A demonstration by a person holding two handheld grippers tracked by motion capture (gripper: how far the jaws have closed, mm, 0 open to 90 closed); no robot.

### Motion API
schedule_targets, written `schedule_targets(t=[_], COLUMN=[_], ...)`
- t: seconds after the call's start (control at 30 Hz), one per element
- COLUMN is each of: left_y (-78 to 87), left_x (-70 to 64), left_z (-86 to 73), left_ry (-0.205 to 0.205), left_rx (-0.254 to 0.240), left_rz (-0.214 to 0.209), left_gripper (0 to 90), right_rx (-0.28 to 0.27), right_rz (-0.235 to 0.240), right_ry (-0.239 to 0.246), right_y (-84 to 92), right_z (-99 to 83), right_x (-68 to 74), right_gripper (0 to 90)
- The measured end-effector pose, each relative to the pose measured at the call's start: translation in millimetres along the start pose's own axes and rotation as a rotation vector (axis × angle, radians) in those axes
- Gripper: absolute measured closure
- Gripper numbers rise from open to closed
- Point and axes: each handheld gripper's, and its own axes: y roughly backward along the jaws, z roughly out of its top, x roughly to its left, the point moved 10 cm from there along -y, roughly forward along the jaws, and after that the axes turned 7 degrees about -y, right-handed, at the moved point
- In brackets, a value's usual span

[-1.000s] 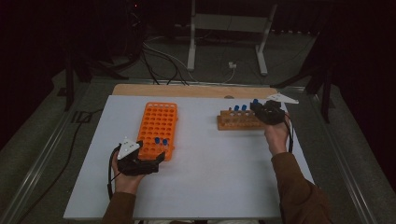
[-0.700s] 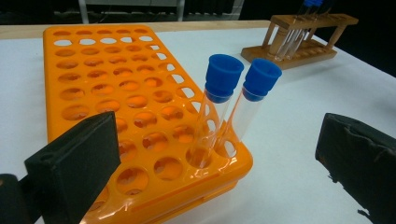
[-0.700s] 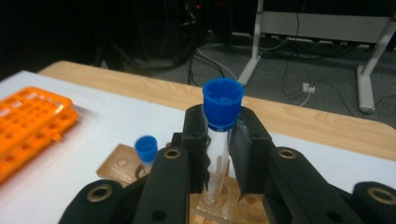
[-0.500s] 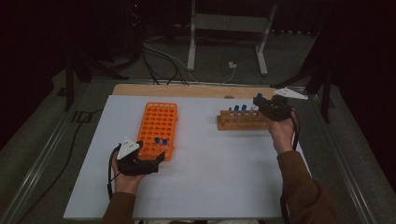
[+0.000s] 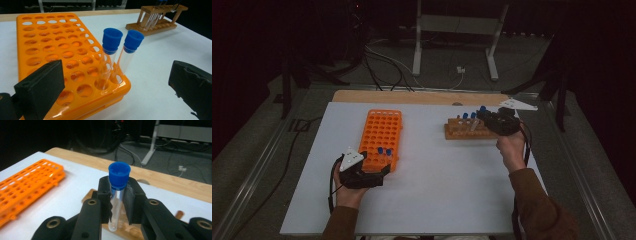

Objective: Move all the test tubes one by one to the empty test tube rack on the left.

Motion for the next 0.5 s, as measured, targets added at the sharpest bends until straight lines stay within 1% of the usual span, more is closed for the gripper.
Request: schedule_targets(t=[0.1,0.4,0.5], left_y=[-0.6,-1.1,-1.3], left_x=[-1.6,-4.9,-7.0], left_z=[0.3,2.1,3.0], left_ry=[-0.004,-0.018,-0.033], left_rx=[0.001,0.0,0.001], left_rz=[-0.002,-0.005,-0.002], left_gripper=[1.2,1.4,1.5], right_rx=[0.011,0.042,0.048], right_rz=[0.022,0.089,0.113], right_ry=[0.016,0.04,0.049], right_y=[-0.9,-5.7,-6.4], right_z=[-4.7,-16.6,-19.1], right_x=[10.2,38.4,48.4], right_gripper=[76.8,76.8,76.7])
